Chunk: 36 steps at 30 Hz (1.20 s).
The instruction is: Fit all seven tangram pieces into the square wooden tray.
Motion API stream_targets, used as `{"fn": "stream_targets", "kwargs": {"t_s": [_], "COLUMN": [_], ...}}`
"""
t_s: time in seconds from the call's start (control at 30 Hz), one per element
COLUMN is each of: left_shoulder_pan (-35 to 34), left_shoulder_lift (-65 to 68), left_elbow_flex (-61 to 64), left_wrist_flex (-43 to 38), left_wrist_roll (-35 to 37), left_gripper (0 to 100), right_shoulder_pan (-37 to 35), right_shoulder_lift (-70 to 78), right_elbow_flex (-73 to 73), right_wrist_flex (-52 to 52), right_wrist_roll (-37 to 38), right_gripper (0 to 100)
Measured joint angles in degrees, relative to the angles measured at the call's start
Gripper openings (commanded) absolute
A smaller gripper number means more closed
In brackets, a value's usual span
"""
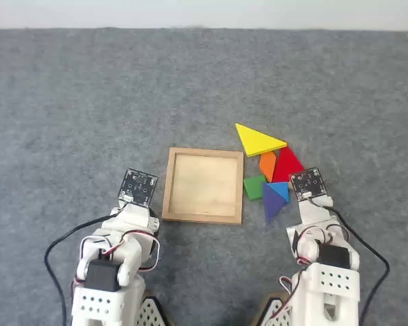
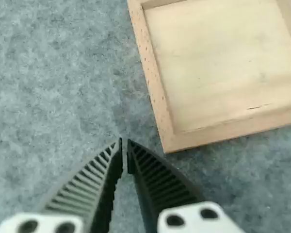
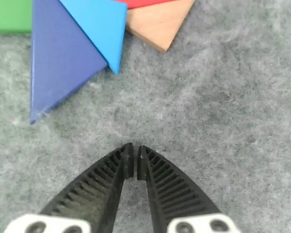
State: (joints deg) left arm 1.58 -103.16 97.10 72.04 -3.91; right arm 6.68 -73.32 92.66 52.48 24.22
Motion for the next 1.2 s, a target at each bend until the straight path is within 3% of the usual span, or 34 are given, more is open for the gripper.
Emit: {"fn": "stream_targets", "kwargs": {"t_s": [0.57, 0.93, 1.2], "left_shoulder_pan": [0.0, 0.0, 0.0], "left_shoulder_lift": [0.0, 0.0, 0.0], "left_elbow_flex": [0.0, 0.0, 0.0], "left_wrist_flex": [0.0, 0.0, 0.0], "left_wrist_roll": [0.0, 0.0, 0.0], "left_gripper": [2, 2, 2], "right_shoulder_pan": [1.85, 4.66, 3.34], "right_shoulder_lift": [0.0, 0.88, 23.47], "right_elbow_flex": [-1.58, -28.84, -46.95], "right_wrist_flex": [-1.49, 14.24, 16.53], "right_wrist_roll": [0.35, 2.02, 1.05], "right_gripper": [4.0, 4.0, 4.0]}}
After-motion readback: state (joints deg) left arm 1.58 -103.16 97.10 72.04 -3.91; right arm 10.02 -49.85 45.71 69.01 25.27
